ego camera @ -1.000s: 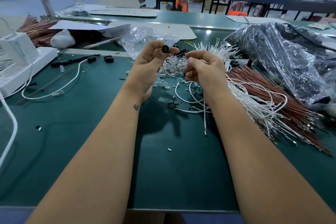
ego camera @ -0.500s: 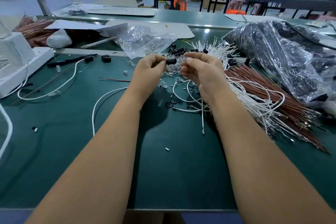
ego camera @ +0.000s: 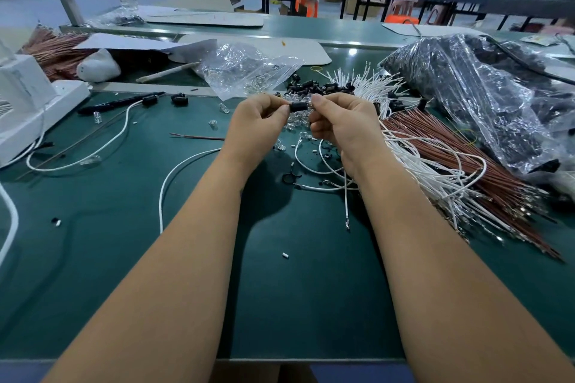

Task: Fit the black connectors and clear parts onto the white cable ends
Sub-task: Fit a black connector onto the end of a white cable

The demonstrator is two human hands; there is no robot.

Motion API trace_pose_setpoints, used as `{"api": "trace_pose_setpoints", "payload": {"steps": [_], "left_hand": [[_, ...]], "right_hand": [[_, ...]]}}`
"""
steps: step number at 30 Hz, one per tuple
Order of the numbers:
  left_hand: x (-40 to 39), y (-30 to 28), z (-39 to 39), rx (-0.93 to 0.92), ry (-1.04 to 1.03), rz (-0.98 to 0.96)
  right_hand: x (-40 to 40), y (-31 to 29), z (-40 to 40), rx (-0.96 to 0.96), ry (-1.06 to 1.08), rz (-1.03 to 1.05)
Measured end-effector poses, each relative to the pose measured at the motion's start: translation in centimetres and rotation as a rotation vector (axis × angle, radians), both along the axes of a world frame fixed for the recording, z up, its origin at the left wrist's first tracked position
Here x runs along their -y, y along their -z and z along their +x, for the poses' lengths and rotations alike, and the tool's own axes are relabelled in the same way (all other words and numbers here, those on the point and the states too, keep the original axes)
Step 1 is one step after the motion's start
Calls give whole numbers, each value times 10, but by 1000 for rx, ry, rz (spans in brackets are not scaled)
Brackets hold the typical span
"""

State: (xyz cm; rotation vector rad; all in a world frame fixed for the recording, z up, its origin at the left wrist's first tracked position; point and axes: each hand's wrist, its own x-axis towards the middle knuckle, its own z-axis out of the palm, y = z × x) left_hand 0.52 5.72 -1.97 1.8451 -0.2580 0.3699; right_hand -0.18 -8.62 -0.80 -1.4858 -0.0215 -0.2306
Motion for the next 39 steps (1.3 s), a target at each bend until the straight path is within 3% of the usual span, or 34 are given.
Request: {"api": "trace_pose_setpoints", "payload": {"steps": [18, 39], "left_hand": [[-3, 4, 1, 51, -3, -34], [-2, 5, -2, -31, 66, -66]], "right_hand": [[-1, 3, -2, -12, -28, 59], [-3, 3, -3, -62, -40, 135]]}}
